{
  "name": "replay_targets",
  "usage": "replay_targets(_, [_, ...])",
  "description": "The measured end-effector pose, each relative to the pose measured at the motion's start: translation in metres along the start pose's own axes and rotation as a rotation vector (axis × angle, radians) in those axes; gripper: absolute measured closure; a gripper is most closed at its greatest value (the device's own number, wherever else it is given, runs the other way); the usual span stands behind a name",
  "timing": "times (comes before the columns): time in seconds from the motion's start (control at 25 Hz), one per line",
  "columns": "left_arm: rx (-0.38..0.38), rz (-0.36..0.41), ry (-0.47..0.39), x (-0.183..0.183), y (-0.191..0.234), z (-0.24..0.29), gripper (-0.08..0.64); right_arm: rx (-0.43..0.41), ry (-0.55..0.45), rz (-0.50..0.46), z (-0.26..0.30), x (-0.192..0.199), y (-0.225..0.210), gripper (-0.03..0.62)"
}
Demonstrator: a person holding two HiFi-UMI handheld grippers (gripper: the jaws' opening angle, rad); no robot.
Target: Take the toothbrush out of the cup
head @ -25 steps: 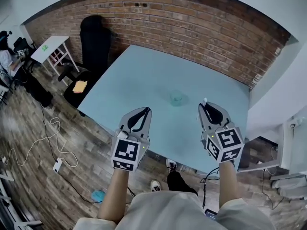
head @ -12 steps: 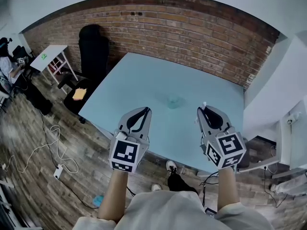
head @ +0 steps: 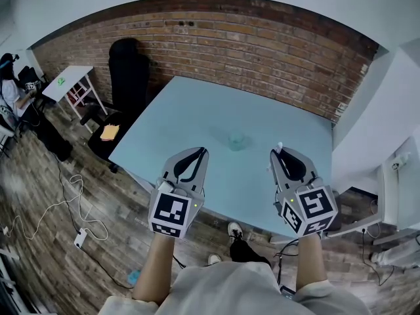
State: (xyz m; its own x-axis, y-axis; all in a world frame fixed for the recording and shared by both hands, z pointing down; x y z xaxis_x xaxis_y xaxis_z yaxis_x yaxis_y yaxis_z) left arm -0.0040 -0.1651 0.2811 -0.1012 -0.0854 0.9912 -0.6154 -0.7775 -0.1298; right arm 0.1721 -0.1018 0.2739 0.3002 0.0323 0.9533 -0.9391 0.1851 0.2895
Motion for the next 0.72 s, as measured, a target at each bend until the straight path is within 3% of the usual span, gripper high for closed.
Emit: replay_targets(0.72, [-0.009, -0.007, 0.017, 0.0067, -0.0015, 0.0001, 0.528, -0.015, 0.019, -0.017, 0.0042, 0.0042, 0.0011, 0.561])
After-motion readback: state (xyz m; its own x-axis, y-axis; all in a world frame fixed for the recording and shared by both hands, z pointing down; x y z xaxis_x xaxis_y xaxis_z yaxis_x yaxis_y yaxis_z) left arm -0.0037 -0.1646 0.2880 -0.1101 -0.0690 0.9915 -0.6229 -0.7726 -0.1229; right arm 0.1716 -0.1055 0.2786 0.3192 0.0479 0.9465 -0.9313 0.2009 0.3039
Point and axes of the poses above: the fingertips, and each gripper's own axes: z forward along the fingers, y to its left, x out of its underside, the point moved 3 cm from there along -z, backward along the fingers, and after that the axes turned 9 degrees about -z, right-handed, at the moved point
